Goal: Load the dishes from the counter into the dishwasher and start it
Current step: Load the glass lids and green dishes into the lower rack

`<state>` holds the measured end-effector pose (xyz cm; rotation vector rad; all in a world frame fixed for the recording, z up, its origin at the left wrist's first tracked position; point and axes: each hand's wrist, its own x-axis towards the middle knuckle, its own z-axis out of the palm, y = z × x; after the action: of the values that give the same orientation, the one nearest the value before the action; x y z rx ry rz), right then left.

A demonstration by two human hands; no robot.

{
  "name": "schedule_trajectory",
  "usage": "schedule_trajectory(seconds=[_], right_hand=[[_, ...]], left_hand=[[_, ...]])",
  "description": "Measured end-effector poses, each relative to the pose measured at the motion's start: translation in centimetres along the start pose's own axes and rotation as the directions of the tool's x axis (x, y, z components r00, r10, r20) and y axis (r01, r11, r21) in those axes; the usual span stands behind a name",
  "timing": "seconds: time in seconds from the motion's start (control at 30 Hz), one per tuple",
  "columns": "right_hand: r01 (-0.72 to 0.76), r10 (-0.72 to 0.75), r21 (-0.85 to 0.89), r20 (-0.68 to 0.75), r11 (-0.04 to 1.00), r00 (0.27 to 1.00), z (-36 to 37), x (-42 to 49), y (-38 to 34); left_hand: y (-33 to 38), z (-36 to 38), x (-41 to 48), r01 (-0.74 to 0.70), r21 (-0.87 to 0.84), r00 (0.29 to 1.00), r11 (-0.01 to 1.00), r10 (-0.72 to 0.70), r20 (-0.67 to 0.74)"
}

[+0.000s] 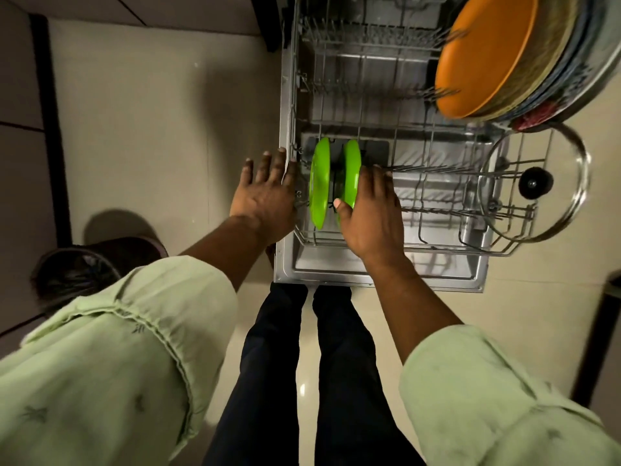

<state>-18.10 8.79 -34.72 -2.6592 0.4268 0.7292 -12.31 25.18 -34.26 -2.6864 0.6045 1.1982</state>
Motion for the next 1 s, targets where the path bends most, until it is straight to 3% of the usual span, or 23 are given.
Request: schedule_trajectory(seconds=[0.33, 0.57, 0.67, 1.0], right_hand=[[0.139, -0.139, -0.065, 0.0, 0.988, 0.99, -7.6, -6.8, -4.9], [0.36, -0.361, -0.115, 0.01, 0.926, 0.933, -14.2, -14.1, -10.7], [0.46, -0.47, -0.153, -0.034, 0.874, 0.882, -17.4, -16.4, -13.9], [0.721, -0.776, -0.288, -0.197, 0.63, 0.599, -28.7, -19.6, -28.6]], left_hand=[[1.4, -5.2, -11.8, 0.098, -0.081, 0.985, 0.992, -0.109, -0.135], [-0.4, -11.2, -23.6, 0.253, -0.166, 0.931, 0.953, -0.286, -0.228], [-2.0, -14.0, -28.3, 0.325, -0.181, 0.888, 0.928, -0.365, -0.279], [-10.7, -21.9, -39.6, 0.469, -0.358, 0.594, 0.807, -0.588, -0.549]])
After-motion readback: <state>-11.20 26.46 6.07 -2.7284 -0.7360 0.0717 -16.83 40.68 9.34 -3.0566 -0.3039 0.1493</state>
